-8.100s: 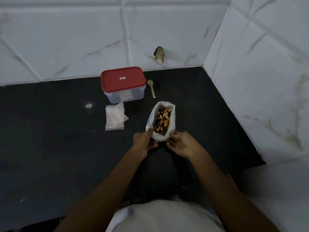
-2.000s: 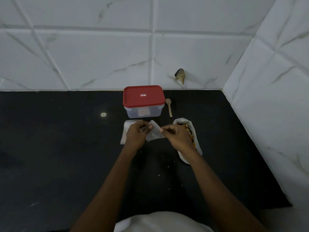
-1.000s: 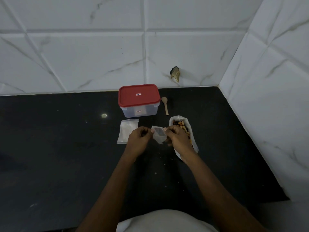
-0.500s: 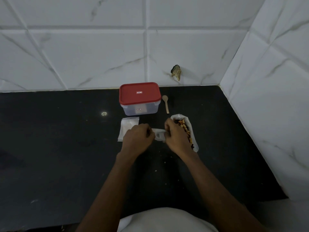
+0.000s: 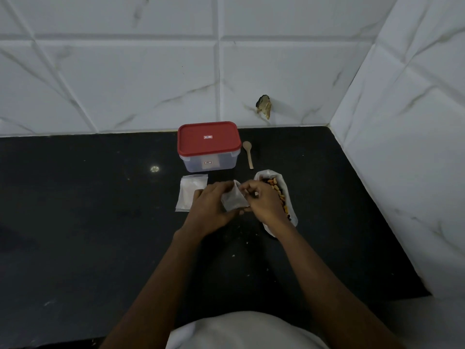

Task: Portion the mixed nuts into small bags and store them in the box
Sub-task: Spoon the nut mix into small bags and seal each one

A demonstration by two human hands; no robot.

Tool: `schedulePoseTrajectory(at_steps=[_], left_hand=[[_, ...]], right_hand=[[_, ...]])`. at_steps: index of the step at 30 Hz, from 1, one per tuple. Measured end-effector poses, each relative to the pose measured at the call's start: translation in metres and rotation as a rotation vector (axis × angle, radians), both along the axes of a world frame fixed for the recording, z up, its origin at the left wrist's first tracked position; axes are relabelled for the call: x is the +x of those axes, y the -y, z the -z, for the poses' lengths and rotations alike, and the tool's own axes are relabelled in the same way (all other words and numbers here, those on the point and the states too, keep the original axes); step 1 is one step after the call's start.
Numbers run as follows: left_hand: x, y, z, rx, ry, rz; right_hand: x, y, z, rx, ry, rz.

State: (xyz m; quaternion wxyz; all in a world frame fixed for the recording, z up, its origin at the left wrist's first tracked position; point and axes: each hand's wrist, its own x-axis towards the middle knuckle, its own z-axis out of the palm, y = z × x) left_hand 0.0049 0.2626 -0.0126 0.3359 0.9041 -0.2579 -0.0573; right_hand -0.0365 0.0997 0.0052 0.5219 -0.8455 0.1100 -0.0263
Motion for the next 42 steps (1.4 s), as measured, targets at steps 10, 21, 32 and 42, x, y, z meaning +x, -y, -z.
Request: schedulePoseTrajectory(at_steps=[10,21,32,42], left_hand=[[0.01,0.0,0.001,-0.142,-0.029,0.099],[0.017,-0.007,0.009,-0.211,-0.132,0.004],[0.019,0.008,0.003,-0.596,-0.484,-0.213],[0.033,0.02,0.013,-0.541,-0.462,-0.188]], right_hand=[[0.013,0.001,0.003,-0.302,0.02,-0.136],[0.015,0.01,-0.005,0.025,-0.024,-0.009],[0.127,0.057,0.014,-0.534,-0.363,0.088],[0.173,0.057,0.041,-0.698,-0.426,-0.099]])
